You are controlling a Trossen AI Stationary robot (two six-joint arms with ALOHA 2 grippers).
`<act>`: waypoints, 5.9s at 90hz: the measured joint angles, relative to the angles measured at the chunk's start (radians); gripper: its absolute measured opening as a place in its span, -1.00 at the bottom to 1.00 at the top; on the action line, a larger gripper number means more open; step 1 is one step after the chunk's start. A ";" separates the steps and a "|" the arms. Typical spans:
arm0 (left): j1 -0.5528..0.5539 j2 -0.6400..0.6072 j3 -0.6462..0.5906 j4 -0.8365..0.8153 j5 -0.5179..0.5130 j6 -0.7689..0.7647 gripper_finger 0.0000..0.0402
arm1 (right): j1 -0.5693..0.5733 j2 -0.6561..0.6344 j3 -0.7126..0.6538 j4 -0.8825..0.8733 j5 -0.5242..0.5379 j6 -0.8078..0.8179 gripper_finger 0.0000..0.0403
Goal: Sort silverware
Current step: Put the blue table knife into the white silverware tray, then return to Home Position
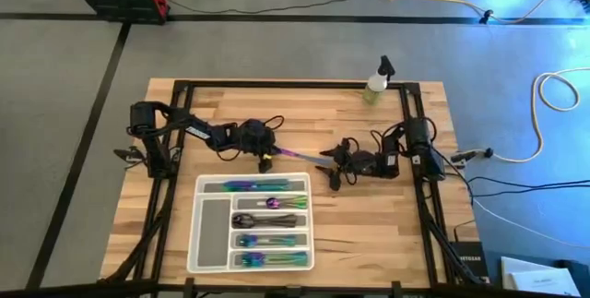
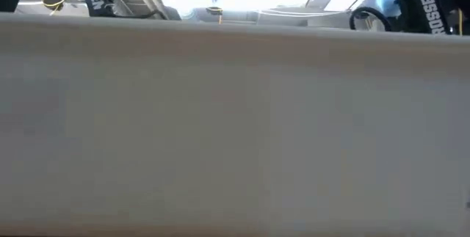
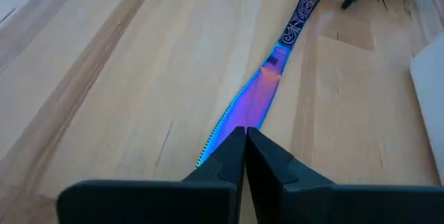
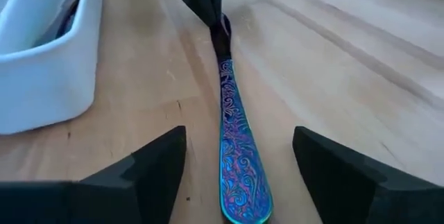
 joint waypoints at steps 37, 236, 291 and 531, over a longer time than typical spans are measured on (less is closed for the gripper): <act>0.000 0.000 0.000 0.004 0.001 -0.008 -1.00 | 0.035 0.001 -0.001 -0.008 0.052 -0.031 -0.20; -0.392 -0.975 0.003 -0.233 -0.202 0.098 -1.00 | 0.141 -0.224 0.487 -0.605 -0.122 -0.044 -0.71; -0.610 -1.032 0.002 -0.358 -0.372 0.148 -1.00 | 0.170 -0.047 0.817 -0.926 -0.117 -0.127 -0.71; -0.323 -1.773 -0.583 -0.360 -0.184 0.148 -1.00 | 0.073 -2.025 -0.262 -1.297 -0.211 -0.132 -0.32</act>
